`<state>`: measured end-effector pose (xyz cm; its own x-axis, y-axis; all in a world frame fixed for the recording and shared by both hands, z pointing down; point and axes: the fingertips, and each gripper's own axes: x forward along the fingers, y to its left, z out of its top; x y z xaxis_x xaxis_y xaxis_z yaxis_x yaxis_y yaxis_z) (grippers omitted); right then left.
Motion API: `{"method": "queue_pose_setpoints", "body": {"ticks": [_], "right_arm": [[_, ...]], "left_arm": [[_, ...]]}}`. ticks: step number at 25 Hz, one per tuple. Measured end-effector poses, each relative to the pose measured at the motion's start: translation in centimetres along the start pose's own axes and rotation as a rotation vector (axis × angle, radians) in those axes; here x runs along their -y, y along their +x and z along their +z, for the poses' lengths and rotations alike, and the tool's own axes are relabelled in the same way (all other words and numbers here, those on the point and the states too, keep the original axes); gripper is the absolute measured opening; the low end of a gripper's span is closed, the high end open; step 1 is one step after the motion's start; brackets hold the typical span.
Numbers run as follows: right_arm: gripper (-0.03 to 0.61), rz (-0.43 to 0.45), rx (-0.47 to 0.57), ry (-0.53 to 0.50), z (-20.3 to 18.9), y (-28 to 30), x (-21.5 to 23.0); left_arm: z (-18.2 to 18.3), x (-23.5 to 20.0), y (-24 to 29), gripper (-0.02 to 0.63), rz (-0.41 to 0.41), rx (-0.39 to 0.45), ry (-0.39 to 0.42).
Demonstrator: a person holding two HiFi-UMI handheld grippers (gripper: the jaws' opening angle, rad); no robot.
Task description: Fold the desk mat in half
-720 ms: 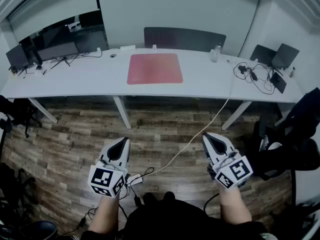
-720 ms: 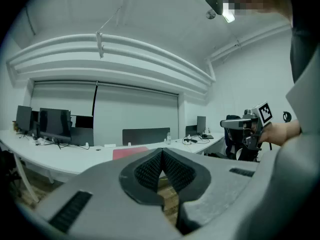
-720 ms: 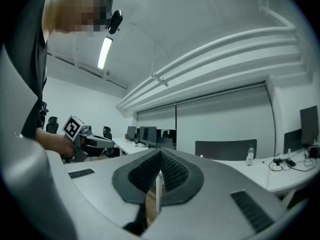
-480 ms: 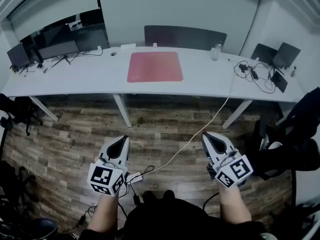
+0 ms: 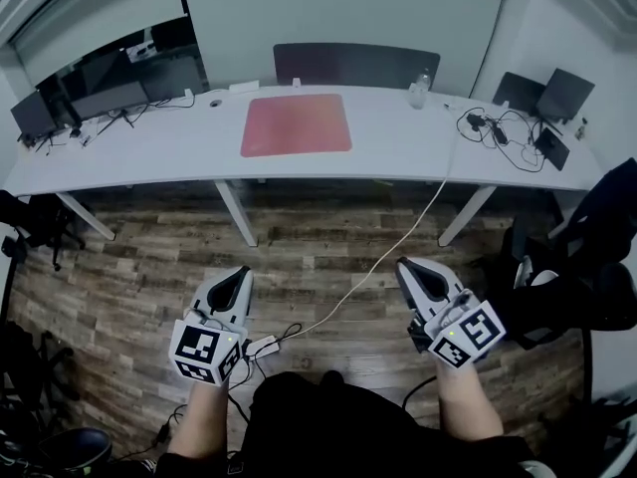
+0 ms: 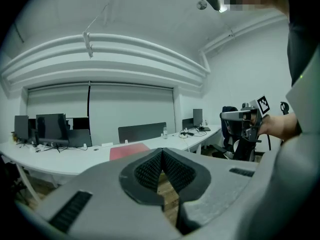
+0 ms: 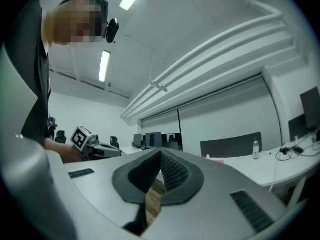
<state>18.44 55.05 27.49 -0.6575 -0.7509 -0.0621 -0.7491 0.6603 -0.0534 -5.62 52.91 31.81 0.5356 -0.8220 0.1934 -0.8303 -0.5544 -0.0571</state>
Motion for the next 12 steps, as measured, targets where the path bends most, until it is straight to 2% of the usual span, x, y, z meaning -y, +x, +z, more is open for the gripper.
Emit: {"method": "queue_pose_setpoints", "body": {"ticks": [5,12], "right_arm": [[0.001,0.039,0.027,0.037,0.2,-1.6,0.4],[0.002,-0.024,-0.016,0.008,-0.5,-1.4,2.6]], "left_arm": [[0.3,1.1,-0.1,0.003,0.019,0.010,-0.008],[1.0,1.5,1.5,0.003,0.010,0.031,-0.009]]}}
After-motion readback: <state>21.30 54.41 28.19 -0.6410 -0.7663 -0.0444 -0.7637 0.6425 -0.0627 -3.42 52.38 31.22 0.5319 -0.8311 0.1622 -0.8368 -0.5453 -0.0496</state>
